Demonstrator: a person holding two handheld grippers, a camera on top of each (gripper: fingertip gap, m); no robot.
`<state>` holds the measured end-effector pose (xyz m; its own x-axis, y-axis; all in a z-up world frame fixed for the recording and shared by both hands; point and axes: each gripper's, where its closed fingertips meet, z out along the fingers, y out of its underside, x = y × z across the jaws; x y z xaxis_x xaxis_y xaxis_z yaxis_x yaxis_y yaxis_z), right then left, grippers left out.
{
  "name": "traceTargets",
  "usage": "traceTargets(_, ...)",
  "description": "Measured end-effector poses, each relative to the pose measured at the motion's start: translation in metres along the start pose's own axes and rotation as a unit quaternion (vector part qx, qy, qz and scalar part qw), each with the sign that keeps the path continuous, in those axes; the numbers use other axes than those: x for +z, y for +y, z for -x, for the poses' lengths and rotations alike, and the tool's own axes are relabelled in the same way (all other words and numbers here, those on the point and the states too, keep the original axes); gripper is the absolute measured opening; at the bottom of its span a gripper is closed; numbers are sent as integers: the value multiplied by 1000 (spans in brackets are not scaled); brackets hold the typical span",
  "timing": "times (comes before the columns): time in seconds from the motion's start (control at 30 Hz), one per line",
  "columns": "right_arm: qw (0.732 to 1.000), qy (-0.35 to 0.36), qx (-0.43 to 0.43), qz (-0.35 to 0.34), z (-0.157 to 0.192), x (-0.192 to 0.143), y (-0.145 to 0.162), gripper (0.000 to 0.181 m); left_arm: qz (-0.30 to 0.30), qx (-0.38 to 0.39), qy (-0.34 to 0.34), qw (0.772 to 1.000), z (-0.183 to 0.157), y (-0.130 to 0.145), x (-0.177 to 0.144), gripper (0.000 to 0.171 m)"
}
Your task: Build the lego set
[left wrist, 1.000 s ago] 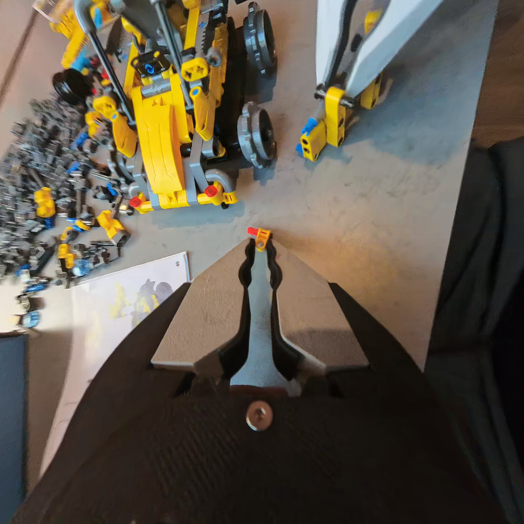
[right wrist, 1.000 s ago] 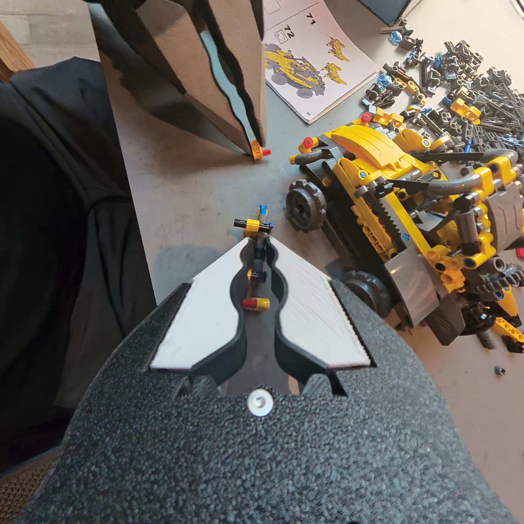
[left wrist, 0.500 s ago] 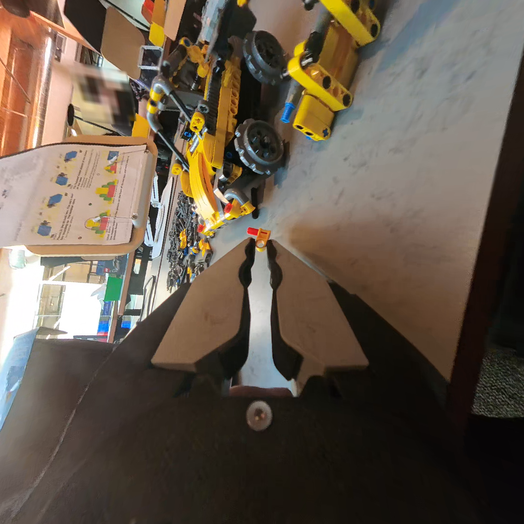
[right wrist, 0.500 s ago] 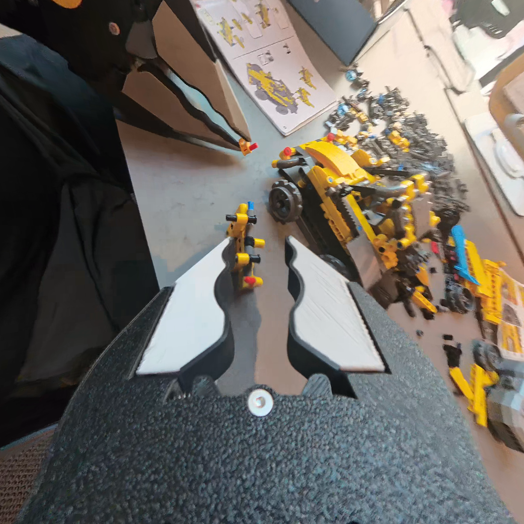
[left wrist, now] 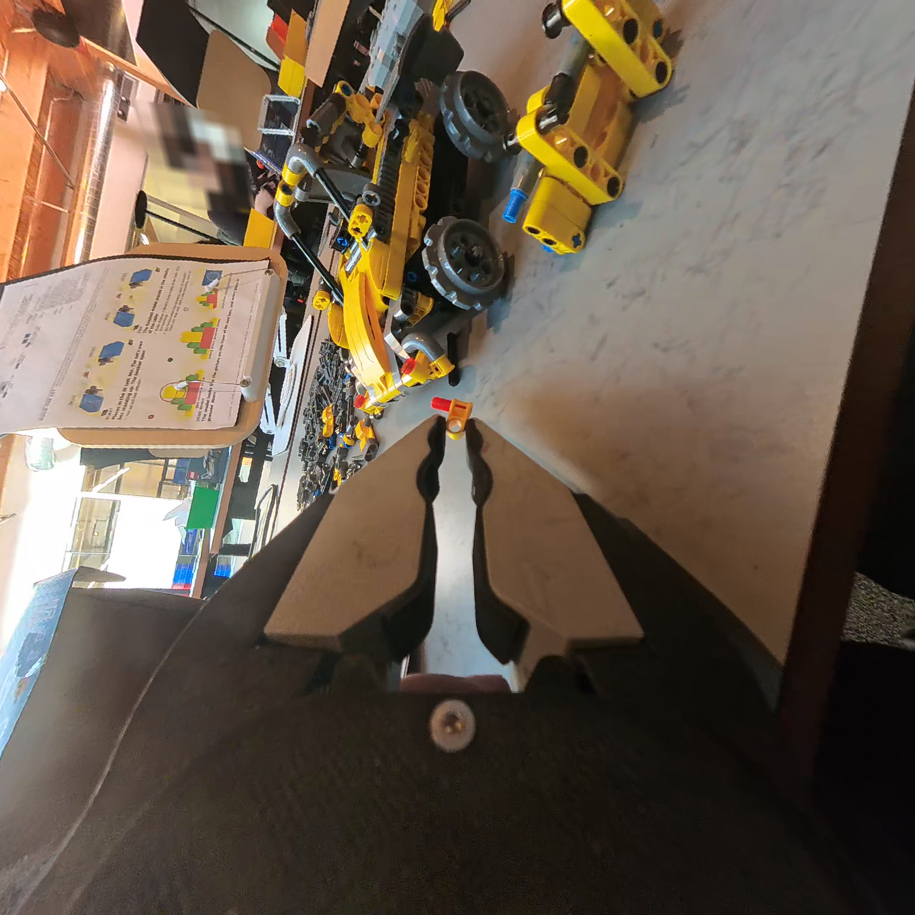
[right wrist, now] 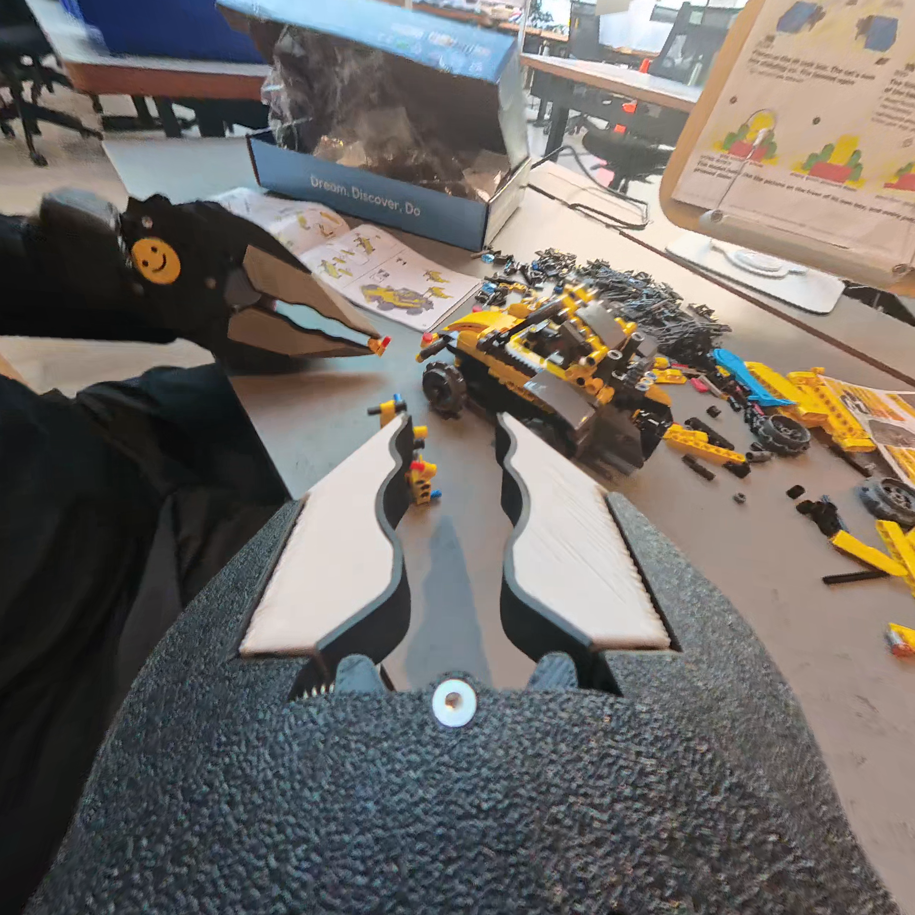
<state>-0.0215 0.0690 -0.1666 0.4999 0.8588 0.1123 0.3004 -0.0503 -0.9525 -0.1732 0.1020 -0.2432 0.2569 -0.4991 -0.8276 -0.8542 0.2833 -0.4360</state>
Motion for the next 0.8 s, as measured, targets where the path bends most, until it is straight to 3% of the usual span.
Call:
traceTargets(0.17,998,-31,-35,50,12,7,27,35,-13,16,-10,1000,-1,-5,-3,5)
traceTargets(0.4,996,-90,15,3,3,21,16,35,-29,-2,3,1000,0,-8,-5,5)
traceTargets(0.57,989,-140,-10,54,6,24,26,42,-16,-16,13,1000,0,-5,-2,5)
traceTargets(0.8,982,-146,-59,108,23,37,48,29,-13,0,23,1000,-6,-4,-1,5)
